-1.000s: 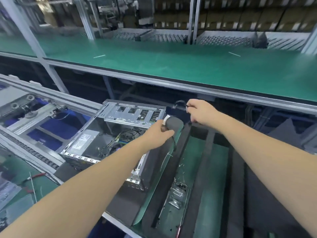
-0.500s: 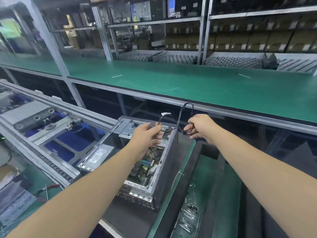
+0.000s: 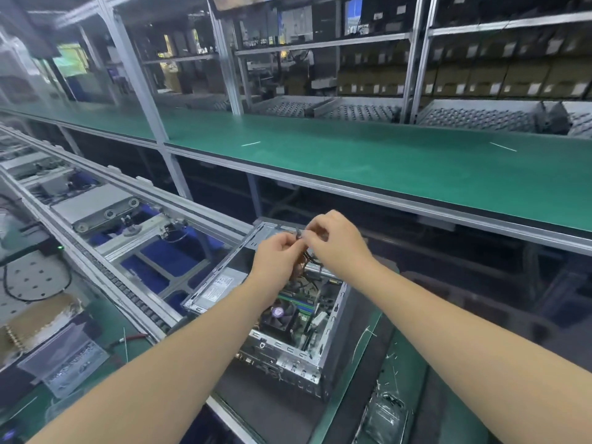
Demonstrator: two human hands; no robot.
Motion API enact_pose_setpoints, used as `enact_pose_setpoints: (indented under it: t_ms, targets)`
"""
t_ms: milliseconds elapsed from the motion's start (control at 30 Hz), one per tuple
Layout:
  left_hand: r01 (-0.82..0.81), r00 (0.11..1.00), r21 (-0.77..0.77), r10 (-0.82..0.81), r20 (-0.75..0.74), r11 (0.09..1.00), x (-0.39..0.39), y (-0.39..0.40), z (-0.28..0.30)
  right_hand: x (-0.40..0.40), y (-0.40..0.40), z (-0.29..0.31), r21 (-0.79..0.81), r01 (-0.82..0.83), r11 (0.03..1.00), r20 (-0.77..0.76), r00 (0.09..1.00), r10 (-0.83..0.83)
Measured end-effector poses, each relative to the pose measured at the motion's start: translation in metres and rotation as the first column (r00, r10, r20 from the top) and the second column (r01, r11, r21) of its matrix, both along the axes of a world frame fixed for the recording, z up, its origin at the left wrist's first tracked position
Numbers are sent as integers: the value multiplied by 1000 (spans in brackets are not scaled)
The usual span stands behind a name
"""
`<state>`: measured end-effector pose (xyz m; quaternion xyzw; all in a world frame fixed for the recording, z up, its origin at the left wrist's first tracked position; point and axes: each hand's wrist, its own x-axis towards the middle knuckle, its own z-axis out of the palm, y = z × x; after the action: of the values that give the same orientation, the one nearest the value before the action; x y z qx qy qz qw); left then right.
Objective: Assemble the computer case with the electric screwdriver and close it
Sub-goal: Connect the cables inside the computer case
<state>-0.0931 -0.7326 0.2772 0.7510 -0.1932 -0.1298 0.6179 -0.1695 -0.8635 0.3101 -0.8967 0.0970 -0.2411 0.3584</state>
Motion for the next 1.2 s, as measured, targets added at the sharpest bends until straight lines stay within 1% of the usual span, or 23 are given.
enact_pose_setpoints:
  t_ms: [133, 167, 233, 300, 400, 467, 533, 567, 633, 667, 733, 767, 800, 867, 933, 1000, 1033, 1133, 1200]
  targets:
    - [-55, 983, 120, 33, 178, 991, 0, 7, -8, 13, 20, -1, 147, 28, 989, -137, 991, -8]
    - [-75, 975, 135, 44, 219, 988, 0, 9, -10, 16, 22, -2, 226, 34, 974, -154, 988, 2]
    - [-115, 960, 138, 75, 269, 984, 2, 12, -13, 19, 25, -5, 450, 24, 893, -161, 986, 54]
    - [-115, 964, 124, 81, 252, 986, 6, 16, -15, 21, 26, -9, 600, 10, 800, -143, 985, 95]
    - [-112, 976, 138, 82, 204, 984, 16, 27, -21, 27, 22, -12, 692, 6, 722, -121, 987, 107]
    - [-188, 974, 142, 166, 156, 972, 26, 38, -24, 34, 13, -18, 753, 34, 658, -107, 992, 71]
    - [-292, 955, 126, 282, 91, 948, 40, 48, -26, 43, 3, -27, 838, 53, 543, -85, 996, 34]
    - [-339, 940, 133, 329, 88, 932, 49, 51, -27, 46, -2, -33, 866, 72, 496, -84, 996, 3]
    - [-383, 923, 145, 374, 89, 912, 68, 55, -28, 52, -11, -49, 869, 170, 465, -146, 985, -87]
    - [-373, 928, 151, 365, 79, 915, 78, 54, -30, 53, -15, -59, 859, 231, 457, -193, 973, -128]
    - [-286, 958, 190, 281, 53, 939, 97, 47, -37, 52, -24, -76, 810, 343, 476, -282, 939, -196]
    - [-207, 978, 227, 203, 39, 952, 105, 40, -41, 51, -27, -84, 776, 380, 504, -312, 925, -216]
    - [-101, 995, 270, 98, 27, 958, 112, 33, -46, 49, -29, -91, 751, 408, 519, -335, 913, -234]
    - [133, 990, 344, -144, 6, 930, 126, 16, -56, 47, -29, -105, 755, 448, 478, -350, 893, -284]
    - [298, 947, 401, -322, -7, 866, 138, -1, -67, 52, -23, -119, 753, 500, 428, -370, 859, -353]
    - [386, 904, 440, -428, -2, 811, 144, -13, -77, 55, -14, -128, 727, 577, 373, -422, 803, -421]
    - [424, 876, 462, -483, 11, 779, 146, -18, -81, 56, -9, -131, 696, 619, 365, -444, 770, -458]
    - [482, 747, 587, -655, 113, 650, 148, -28, -89, 54, 10, -139, 503, 756, 420, -509, 651, -562]
    - [488, 665, 638, -727, 170, 596, 146, -34, -90, 57, 27, -142, 386, 833, 395, -543, 552, -633]
